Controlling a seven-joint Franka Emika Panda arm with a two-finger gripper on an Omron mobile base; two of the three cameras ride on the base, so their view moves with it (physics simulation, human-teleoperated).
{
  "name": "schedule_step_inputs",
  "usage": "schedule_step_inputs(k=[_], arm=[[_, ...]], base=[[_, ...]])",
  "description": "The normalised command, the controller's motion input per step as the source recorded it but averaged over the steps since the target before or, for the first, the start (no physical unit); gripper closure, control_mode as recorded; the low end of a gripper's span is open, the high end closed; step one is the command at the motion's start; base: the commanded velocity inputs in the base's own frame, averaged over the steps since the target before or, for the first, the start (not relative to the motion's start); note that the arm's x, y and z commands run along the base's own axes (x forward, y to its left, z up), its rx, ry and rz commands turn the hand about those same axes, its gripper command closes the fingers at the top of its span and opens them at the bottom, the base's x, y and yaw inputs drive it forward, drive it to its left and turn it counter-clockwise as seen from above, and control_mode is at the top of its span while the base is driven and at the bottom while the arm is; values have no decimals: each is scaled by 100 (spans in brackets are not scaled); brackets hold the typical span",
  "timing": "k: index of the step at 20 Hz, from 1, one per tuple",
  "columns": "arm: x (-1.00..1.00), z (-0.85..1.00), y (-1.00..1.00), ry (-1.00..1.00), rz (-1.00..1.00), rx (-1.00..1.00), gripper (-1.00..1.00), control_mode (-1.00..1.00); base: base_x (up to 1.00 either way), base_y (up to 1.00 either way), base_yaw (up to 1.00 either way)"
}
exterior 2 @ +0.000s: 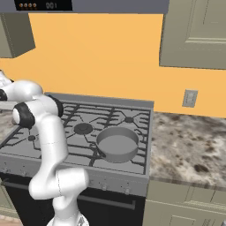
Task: Turn on the burner for the pot on the stove. Wait thirty seconds for the pot to heat up. Then add the eggplant to the pot.
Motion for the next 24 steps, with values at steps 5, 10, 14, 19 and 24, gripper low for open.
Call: schedule_step_inputs(k=[5, 10, 14, 19, 24], arm=[[1, -17, 2, 0, 0, 0, -100, -100], [13, -18, 3, 0, 0, 0, -100, -100], [25, -14, 7, 0, 0, 0, -100, -100], [37, -16, 21, 0, 0, 0, -100, -100], [23, -20, 32, 0, 0, 0, -100, -100]], base=[[0, 0, 0], [0, 0, 0], [0, 0, 0], [0, 0, 0], [0, 0, 0]])
